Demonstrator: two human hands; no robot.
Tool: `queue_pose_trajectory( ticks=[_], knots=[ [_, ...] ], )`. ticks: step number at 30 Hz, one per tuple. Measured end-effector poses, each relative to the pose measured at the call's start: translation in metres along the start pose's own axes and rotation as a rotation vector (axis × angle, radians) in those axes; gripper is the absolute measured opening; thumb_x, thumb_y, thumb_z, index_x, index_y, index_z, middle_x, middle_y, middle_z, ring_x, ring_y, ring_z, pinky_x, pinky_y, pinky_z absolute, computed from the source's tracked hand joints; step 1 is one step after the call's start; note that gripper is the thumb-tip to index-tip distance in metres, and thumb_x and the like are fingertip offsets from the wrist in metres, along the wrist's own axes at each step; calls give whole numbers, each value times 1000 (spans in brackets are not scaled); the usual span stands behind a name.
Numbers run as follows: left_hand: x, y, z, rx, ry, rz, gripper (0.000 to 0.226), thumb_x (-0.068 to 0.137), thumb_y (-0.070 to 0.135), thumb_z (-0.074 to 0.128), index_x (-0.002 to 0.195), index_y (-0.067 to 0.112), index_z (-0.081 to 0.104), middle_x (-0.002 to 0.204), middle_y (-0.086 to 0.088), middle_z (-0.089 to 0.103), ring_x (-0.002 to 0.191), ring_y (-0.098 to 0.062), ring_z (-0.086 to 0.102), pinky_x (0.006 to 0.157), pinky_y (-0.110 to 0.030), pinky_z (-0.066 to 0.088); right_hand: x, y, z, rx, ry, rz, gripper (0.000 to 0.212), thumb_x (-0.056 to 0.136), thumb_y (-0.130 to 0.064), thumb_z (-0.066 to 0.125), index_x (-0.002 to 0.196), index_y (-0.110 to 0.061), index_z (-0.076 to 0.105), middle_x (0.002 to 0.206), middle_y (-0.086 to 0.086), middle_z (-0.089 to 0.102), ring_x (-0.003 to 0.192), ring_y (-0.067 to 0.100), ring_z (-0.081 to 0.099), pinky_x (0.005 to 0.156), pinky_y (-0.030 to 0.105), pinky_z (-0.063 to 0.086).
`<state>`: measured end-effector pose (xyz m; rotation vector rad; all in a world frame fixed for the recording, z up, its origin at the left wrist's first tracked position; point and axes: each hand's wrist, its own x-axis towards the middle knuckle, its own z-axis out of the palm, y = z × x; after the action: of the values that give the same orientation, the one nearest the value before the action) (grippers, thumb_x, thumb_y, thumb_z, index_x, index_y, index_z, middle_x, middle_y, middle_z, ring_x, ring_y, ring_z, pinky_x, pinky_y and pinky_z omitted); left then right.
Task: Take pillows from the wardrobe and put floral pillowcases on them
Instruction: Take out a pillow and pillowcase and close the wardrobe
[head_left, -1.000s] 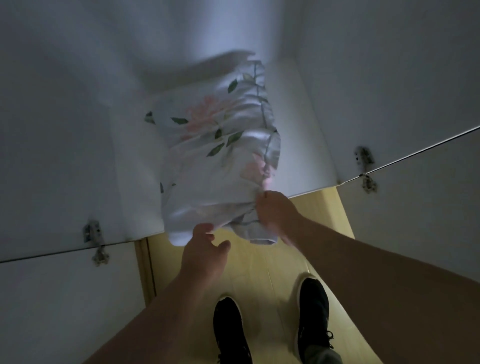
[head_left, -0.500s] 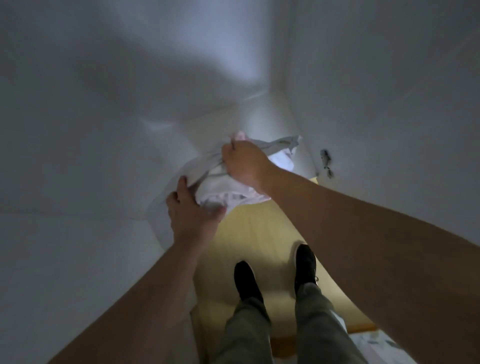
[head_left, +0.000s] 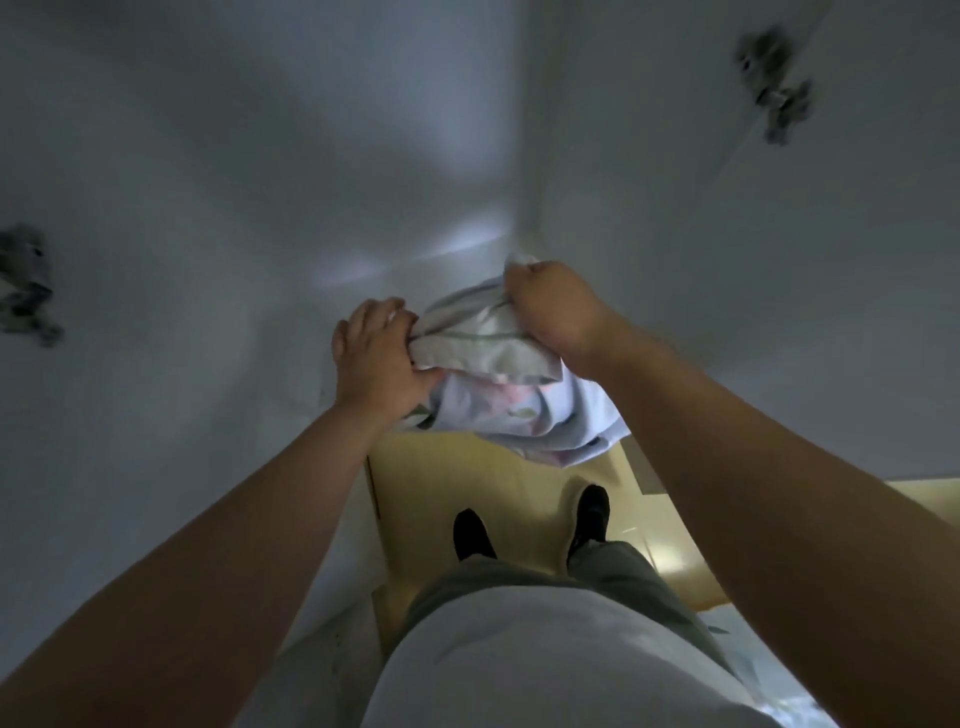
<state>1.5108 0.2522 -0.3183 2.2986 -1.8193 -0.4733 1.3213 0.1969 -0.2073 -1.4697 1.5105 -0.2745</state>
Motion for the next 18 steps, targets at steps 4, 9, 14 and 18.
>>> queue_pose_trajectory(
  ticks=[4,9,14,18],
  knots=[
    [-14,17,-22,-210,-56,60,15,89,28,64,91,19,53,88,-8,70,82,-31,67,73,-39,51,-24,-2,-20,-43,29,-39,40,105,-20,31,65,-17,36,123,35,58,113,46,56,87,43,50],
    [-43,55,-52,-229,141,78,16,91,21,64,102,11,58,87,-11,70,80,-33,68,67,-41,54,-32,-5,-54,-171,141,-138,24,102,-21,39,79,-13,45,115,24,63,110,41,60,77,34,41],
    [-77,91,-86,-240,241,18,27,87,36,67,91,14,53,75,-3,66,73,-32,66,64,-42,53,-49,-4,-74,-171,66,-474,94,82,-45,71,155,-28,15,157,13,26,141,30,35,105,34,34],
    [-116,110,-114,-142,289,-24,20,77,34,56,90,26,43,76,-1,66,72,-32,65,59,-36,49,-57,-4,-71,-613,-181,-787,118,65,-69,74,155,-48,-1,165,-5,-20,153,26,-12,122,49,7]
  ],
)
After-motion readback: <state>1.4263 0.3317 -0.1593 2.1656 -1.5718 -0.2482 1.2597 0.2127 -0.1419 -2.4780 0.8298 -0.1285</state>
